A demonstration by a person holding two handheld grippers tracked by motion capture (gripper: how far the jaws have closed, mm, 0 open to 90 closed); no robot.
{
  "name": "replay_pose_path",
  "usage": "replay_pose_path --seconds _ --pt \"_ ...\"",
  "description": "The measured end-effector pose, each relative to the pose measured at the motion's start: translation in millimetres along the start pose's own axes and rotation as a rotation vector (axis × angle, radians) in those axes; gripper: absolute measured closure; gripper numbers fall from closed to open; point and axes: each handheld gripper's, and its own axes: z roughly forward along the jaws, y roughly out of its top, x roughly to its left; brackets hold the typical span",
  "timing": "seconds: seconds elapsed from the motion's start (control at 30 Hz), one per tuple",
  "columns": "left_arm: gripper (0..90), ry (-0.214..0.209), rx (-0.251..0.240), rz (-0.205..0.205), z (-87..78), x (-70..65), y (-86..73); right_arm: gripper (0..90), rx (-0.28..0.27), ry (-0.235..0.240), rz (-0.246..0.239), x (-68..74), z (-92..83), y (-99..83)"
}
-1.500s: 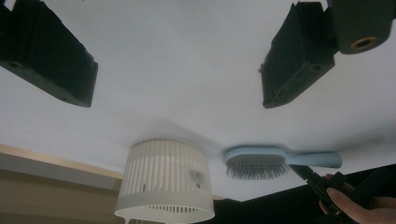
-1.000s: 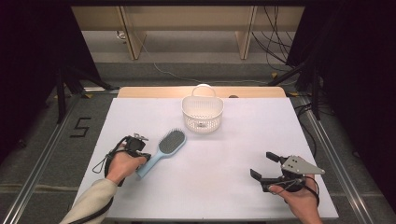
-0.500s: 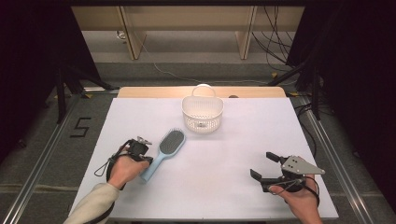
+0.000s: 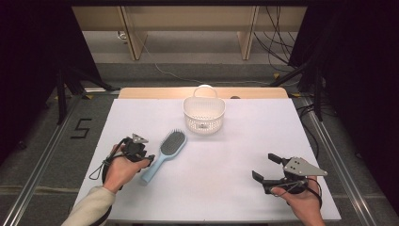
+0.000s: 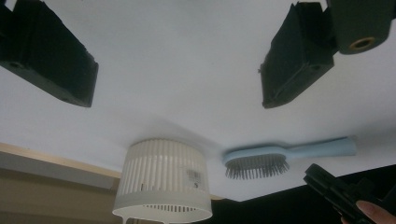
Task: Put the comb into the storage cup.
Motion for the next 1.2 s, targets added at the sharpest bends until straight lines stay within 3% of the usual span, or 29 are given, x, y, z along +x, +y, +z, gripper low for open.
replay_pose_path --seconds 0.13,0.27,0.47,0.83,1.2 --pt "33.1 -0.009 -0.05 -0.023 -5.8 -3.3 2.3 12.1 -0.001 -0.001 0.0 0.1 -0.4 0.2" --pt "17.2 0.0 -0.064 -0.035 -7.0 -4.8 3.9 12.1 0.0 0.0 -0.001 0.2 -0.5 0.2" --pt "6.2 -0.012 -0.125 -0.045 -8.8 -6.1 6.2 12.0 -0.002 0.0 0.0 -0.2 -0.8 0.2" --pt "0.7 -0.005 -0.207 0.007 -14.2 -8.5 9.9 12.0 -0.002 0.0 -0.001 0.1 -1.2 0.4" --pt "0.0 -0.001 -0.195 0.02 -15.3 -8.1 11.4 12.0 0.0 0.001 -0.001 0.1 -1.0 0.3"
